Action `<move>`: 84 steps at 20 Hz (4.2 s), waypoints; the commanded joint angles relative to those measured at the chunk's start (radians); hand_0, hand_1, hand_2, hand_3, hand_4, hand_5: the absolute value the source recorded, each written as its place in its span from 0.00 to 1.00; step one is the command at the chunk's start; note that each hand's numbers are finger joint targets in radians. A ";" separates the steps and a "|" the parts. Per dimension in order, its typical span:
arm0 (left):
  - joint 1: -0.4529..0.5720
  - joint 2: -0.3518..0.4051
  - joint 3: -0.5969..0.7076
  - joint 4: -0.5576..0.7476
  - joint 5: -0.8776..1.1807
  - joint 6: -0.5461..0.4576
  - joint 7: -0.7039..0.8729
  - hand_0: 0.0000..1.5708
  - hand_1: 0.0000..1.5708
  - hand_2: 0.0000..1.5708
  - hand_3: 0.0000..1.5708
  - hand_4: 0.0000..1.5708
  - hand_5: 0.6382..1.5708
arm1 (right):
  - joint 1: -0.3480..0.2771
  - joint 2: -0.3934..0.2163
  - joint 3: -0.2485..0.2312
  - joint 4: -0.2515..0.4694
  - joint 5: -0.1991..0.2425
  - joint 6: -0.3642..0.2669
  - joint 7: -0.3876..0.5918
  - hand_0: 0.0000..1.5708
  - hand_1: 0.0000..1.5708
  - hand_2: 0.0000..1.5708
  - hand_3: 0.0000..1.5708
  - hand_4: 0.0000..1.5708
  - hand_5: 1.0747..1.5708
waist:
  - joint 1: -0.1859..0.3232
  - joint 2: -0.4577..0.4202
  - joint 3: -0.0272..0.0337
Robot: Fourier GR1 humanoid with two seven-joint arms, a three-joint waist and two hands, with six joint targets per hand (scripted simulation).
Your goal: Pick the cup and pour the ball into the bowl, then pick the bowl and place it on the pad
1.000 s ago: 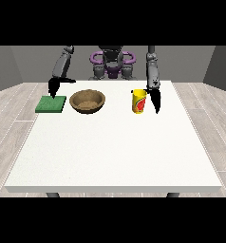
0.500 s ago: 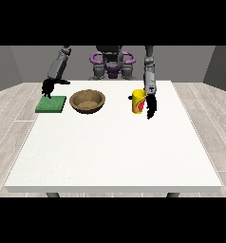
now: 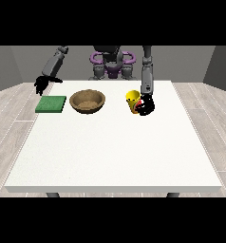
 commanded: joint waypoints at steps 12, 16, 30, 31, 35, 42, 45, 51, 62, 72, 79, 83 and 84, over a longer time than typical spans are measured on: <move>-0.069 0.041 -0.432 0.113 -0.694 0.355 0.580 0.91 0.91 1.00 1.00 0.75 1.00 | -0.100 0.088 0.048 0.226 0.047 -0.054 0.083 0.00 0.00 0.12 0.09 0.22 0.96 | 0.024 -0.291 -0.0125; -0.131 0.108 -0.531 0.146 -0.890 0.276 0.731 0.88 0.88 1.00 1.00 0.62 0.98 | -0.084 0.043 0.028 0.299 0.048 -0.049 0.128 0.00 0.00 0.14 0.13 0.23 0.95 | 0.060 -0.399 -0.0105; -0.238 -0.190 -0.828 0.010 -1.251 -0.099 1.131 0.11 0.11 1.00 0.91 0.55 0.95 | 0.033 -0.062 -0.077 0.497 0.019 -0.001 -0.031 0.00 0.00 0.14 0.19 0.27 0.94 | 0.261 -0.490 -0.0162; -0.282 -0.190 -0.851 -0.024 -1.255 -0.121 1.150 0.17 0.17 1.00 0.91 0.55 0.95 | -0.010 -0.103 -0.104 0.521 -0.002 0.032 -0.035 0.00 0.00 0.13 0.21 0.26 0.93 | 0.278 -0.435 -0.0158; -0.320 -0.168 -0.851 -0.021 -1.326 -0.229 1.111 0.18 0.18 1.00 0.98 0.44 0.95 | 0.024 -0.075 -0.091 0.523 0.005 -0.003 -0.016 0.00 0.00 0.17 0.21 0.25 0.93 | 0.289 -0.502 -0.0165; -0.385 -0.193 -0.912 -0.100 -1.419 -0.311 1.203 0.00 0.00 1.00 1.00 0.37 0.95 | -0.008 -0.060 -0.078 0.526 0.016 0.020 -0.102 0.00 0.00 0.12 0.22 0.26 0.92 | 0.242 -0.391 -0.0165; -0.331 -0.193 -0.915 -0.152 -1.431 -0.385 1.121 0.00 0.00 1.00 1.00 0.36 0.95 | 0.024 -0.080 -0.080 0.542 0.017 0.017 -0.083 0.00 0.00 0.09 0.17 0.27 0.92 | 0.293 -0.451 -0.0169; -0.360 -0.167 -1.010 -0.088 -1.527 -0.466 1.085 0.48 0.48 1.00 1.00 0.69 0.98 | -0.003 -0.051 -0.054 0.508 0.019 0.019 -0.051 0.00 0.00 0.07 0.15 0.27 0.91 | 0.241 -0.453 -0.0170; -0.346 -0.128 -0.796 -0.246 -1.432 -0.434 0.971 0.13 0.13 1.00 1.00 0.65 1.00 | -0.007 -0.039 -0.072 0.546 -0.020 -0.002 0.061 0.00 0.00 0.22 0.21 0.46 0.98 | 0.354 -0.450 -0.0180; 0.025 -0.090 -0.522 -0.324 -0.976 -0.134 0.715 0.89 0.89 0.77 0.61 0.83 1.00 | -0.014 -0.139 -0.174 0.517 -0.101 -0.006 0.016 0.00 0.00 0.23 0.21 0.46 0.98 | 0.527 -0.237 -0.0271; 0.131 -0.069 -0.368 -0.352 -0.603 -0.072 0.310 0.79 0.79 0.69 0.47 0.90 0.99 | -0.033 -0.199 -0.243 0.501 -0.165 0.005 0.010 0.00 0.00 0.26 0.15 0.44 0.95 | 0.618 -0.061 -0.0234; 0.100 -0.109 -0.284 -0.322 -0.362 -0.243 0.224 0.49 0.49 0.43 0.00 0.60 0.97 | -0.039 -0.180 -0.255 0.488 -0.190 0.021 0.003 0.00 0.00 0.25 0.05 0.38 0.95 | 0.614 -0.006 -0.0227; 0.107 -0.138 -0.315 -0.271 -0.371 -0.272 0.235 0.00 0.00 0.00 0.00 0.37 0.96 | -0.098 -0.177 -0.261 0.467 -0.205 0.011 0.013 0.00 0.00 0.23 0.04 0.29 0.93 | 0.606 0.053 -0.0225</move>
